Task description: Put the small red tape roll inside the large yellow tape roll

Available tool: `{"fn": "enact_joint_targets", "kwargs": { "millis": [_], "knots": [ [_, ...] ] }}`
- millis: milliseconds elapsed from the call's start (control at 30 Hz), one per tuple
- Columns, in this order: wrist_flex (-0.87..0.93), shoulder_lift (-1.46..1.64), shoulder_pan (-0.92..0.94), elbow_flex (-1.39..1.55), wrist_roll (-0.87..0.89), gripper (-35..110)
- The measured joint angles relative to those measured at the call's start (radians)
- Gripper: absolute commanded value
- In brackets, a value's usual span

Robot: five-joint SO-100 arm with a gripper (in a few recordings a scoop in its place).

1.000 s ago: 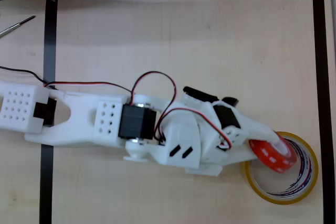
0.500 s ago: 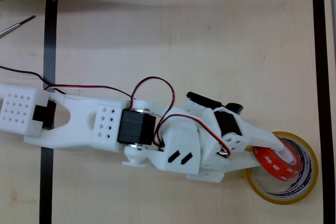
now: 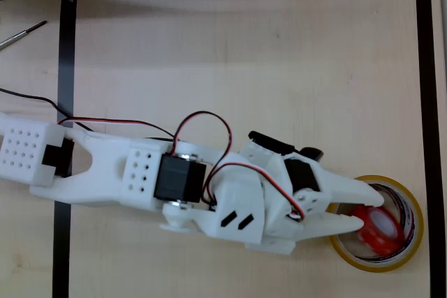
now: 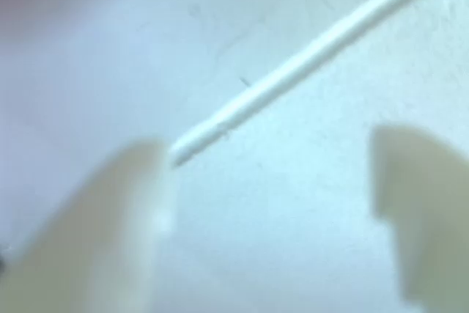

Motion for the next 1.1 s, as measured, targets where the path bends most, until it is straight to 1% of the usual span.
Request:
{"fn": "enact_joint_targets", "kwargs": {
  "millis": [300,400,533,700,833,867,900,1000,1100],
  "knots": [
    [0.0,0.0,0.0,0.0,0.0,15],
    [0.04,0.0,0.003,0.0,0.06,17],
    [0.221,0.035,0.02,0.0,0.264,18],
    [0.502,0.219,0.069,0.0,0.644,19],
    [0.706,0.368,0.118,0.0,0.951,16],
    [0.764,0.397,0.13,0.0,1.02,12],
    [0.825,0.419,0.14,0.0,1.075,11],
    [0.934,0.494,0.166,0.038,1.161,11],
    [0.959,0.692,0.167,0.305,1.172,11]
  ]
}}
